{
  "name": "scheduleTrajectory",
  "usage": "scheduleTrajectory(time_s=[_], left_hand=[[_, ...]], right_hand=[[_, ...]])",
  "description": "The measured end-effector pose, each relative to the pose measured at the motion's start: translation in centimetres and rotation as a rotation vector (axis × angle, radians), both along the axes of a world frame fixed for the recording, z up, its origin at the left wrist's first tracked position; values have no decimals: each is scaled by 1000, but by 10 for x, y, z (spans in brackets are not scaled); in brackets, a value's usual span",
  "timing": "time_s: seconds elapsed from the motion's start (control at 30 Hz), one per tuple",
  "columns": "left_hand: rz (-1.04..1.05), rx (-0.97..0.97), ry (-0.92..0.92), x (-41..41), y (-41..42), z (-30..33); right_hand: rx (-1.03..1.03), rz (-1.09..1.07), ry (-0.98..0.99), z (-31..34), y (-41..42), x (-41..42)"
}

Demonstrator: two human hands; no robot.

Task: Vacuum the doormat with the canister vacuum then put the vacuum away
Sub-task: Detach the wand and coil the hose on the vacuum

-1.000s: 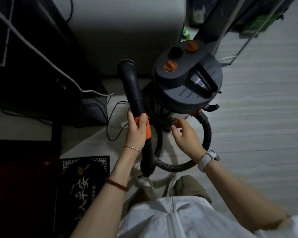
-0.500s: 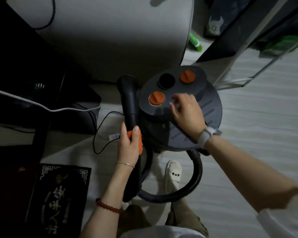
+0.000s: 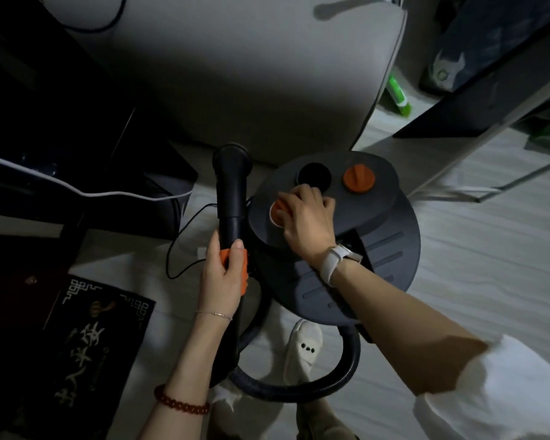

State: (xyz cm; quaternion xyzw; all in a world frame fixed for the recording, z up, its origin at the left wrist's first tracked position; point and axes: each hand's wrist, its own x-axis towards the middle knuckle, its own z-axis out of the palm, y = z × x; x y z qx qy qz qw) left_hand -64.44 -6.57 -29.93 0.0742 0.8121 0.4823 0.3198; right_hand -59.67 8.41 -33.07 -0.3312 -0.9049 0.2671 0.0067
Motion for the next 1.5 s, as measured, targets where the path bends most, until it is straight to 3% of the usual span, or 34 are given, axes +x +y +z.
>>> scheduleTrajectory(time_s=[0.23, 0.37, 0.47, 0.8, 0.97, 1.07, 1.13, 1.17, 1.3, 1.4, 1.5], left_hand=[[-30, 15, 53, -11, 22, 5], [-30, 16, 74, -14, 30, 6], [-19, 33, 45, -13, 35, 6], [-1, 50, -4, -5, 41, 5], [-6, 59, -21, -7, 35, 6], [7, 82, -53, -10, 29, 7], [20, 135, -104, -13, 25, 9], [47, 171, -151, -14, 23, 11], [215, 276, -286, -21, 16, 22], [352, 355, -354, -27, 14, 34], [421, 435, -405, -30, 4, 39]], right_hand=[[6, 162, 46, 11, 26, 16], [189, -170, -13, 15, 62, 37], [105, -352, -226, 13, 83, 40], [9, -213, -156, 9, 101, 39], [-11, -179, -225, 12, 103, 40], [117, -162, -55, 25, 69, 50], [9, -83, 152, 33, 25, 61], [-142, -30, 202, 36, 0, 66], [-717, 82, 32, 40, -76, 76], [-905, 69, -27, 35, -108, 73], [-934, -9, 3, 31, -121, 64]])
